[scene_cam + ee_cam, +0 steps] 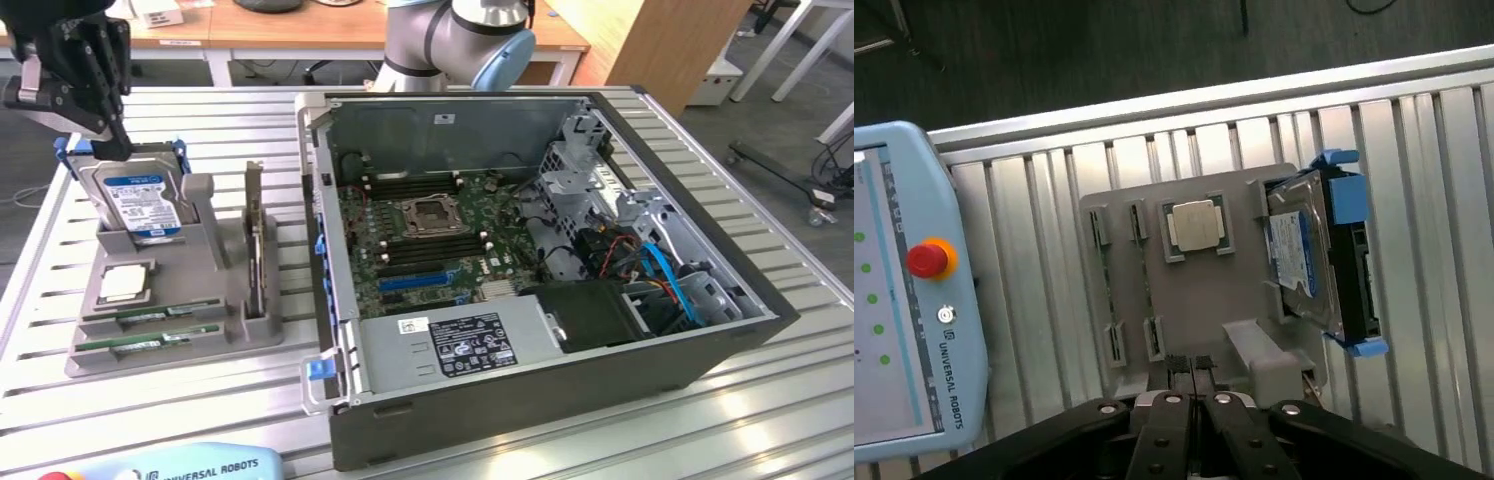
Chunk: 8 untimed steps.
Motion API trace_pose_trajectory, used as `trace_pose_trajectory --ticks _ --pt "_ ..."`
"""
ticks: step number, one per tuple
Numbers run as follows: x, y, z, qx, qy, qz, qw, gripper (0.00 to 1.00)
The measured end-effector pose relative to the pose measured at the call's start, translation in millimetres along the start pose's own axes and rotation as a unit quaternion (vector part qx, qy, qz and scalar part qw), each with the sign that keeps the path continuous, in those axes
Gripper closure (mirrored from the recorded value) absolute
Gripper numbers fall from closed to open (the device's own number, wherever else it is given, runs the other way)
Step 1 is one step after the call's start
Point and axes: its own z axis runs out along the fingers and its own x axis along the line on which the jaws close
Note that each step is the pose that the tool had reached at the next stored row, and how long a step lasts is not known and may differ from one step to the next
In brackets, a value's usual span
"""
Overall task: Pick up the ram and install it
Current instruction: 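Pick up the ram and move it above insertion slot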
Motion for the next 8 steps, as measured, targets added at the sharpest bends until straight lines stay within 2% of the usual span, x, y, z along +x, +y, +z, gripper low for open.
trace_pose_trajectory --ticks 8 --pt "0.0 0.0 0.0 0.0009 0.0031 -0.045 0.9990 0.90"
